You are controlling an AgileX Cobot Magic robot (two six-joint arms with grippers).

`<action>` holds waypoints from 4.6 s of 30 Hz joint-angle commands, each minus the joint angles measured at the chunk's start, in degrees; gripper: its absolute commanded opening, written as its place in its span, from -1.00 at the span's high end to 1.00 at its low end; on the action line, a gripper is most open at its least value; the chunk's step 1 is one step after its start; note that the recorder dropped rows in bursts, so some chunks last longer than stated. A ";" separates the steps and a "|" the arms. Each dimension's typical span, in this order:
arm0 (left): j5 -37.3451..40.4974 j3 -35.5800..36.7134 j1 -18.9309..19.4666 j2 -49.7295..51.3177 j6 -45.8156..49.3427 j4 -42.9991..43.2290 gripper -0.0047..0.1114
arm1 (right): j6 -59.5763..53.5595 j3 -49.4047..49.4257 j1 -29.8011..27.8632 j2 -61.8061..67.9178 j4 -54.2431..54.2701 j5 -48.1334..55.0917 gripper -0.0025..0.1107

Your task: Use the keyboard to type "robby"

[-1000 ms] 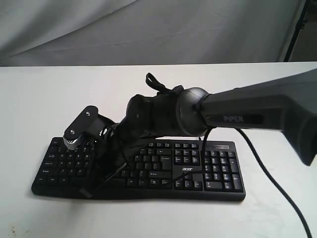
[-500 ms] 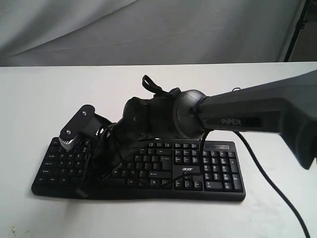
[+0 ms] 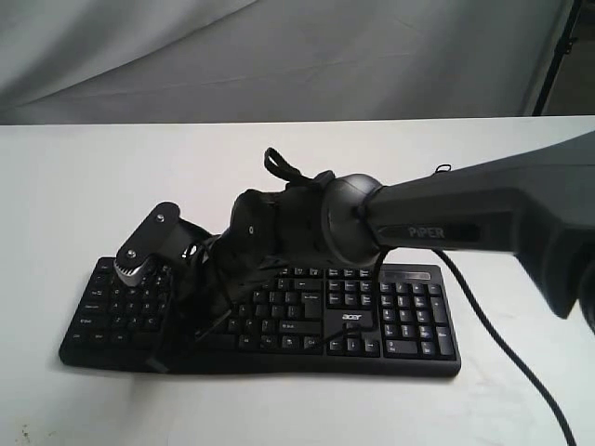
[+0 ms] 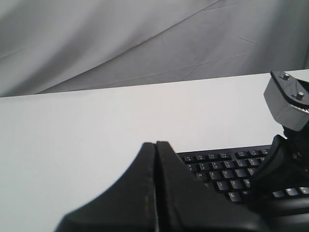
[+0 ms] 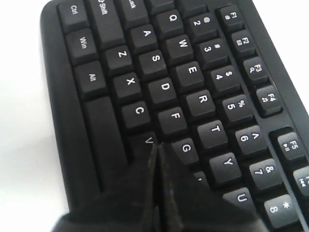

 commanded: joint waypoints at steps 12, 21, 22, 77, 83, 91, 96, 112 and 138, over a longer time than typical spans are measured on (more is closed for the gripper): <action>-0.31 0.25 -0.36 -0.20 -0.16 0.27 0.92 | 0.80 -0.41 -0.49 -0.20 -1.56 -1.09 0.96; -0.31 0.25 -0.36 -0.20 -0.16 0.27 0.92 | 0.80 -0.41 -0.49 -0.20 -1.56 -1.09 0.96; -0.31 0.25 -0.36 -0.20 -0.16 0.27 0.92 | 0.80 -0.41 -0.49 -0.20 -1.56 -1.09 0.96; -0.31 0.25 -0.36 -0.20 -0.16 0.27 0.92 | 3.33 -0.31 -0.49 -2.24 -5.37 -0.86 0.96; -0.31 0.25 -0.36 -0.20 -0.16 0.27 0.92 | 5.30 -0.31 -1.36 -2.24 -7.64 -1.19 0.96; -0.31 0.25 -0.36 -0.20 -0.16 0.27 0.92 | 5.30 -0.31 -3.30 -2.24 -7.80 -1.38 0.96; -0.31 0.25 -0.36 -0.20 -0.16 0.27 0.92 | 5.08 -0.31 -3.69 -2.24 -7.79 -1.84 0.96; -0.31 0.25 -0.36 -0.20 -0.16 0.27 0.92 | 4.19 -4.25 -3.79 -0.11 -7.08 -0.04 0.96; -0.31 0.25 -0.36 -0.20 -0.16 0.27 0.92 | 2.43 -4.37 -3.63 1.82 -6.13 0.67 0.96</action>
